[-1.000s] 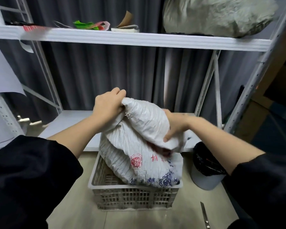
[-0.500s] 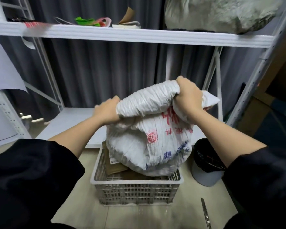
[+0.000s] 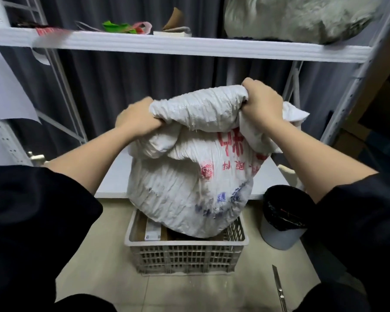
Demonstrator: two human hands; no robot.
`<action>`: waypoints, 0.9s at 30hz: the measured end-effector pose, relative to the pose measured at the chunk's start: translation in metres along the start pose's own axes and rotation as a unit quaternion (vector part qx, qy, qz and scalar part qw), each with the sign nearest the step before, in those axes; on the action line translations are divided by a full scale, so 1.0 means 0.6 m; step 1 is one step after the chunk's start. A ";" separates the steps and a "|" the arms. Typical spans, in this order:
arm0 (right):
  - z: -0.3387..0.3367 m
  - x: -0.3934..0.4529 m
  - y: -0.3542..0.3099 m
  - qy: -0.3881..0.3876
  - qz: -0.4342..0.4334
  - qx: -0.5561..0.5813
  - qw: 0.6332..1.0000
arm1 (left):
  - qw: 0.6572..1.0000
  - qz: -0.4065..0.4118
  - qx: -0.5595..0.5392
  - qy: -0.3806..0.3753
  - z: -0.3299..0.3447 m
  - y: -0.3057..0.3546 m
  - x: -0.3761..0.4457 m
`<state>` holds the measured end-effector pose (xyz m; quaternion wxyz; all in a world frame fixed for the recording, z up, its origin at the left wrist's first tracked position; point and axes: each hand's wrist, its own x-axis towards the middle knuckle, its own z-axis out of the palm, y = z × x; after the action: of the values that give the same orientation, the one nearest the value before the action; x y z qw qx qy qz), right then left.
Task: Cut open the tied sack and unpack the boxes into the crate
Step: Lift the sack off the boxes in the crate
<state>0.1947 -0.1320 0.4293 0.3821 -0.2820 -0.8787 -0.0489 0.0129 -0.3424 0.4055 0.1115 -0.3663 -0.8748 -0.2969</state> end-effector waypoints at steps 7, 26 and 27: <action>-0.020 0.011 -0.023 0.107 -0.058 -0.003 0.993 | 0.991 0.003 -0.040 0.126 -0.025 -0.002 0.014; -0.041 0.006 -0.040 0.161 -0.043 0.040 0.985 | 0.975 0.023 -0.055 0.212 -0.042 -0.001 0.006; -0.043 0.008 -0.038 0.166 -0.040 0.044 0.984 | 0.974 0.027 -0.053 0.220 -0.048 0.004 0.008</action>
<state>0.1966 -0.1565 0.4534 0.5325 -0.2175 -0.8149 -0.0713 0.0105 -0.3558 0.4313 0.2893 -0.3206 -0.8016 -0.4134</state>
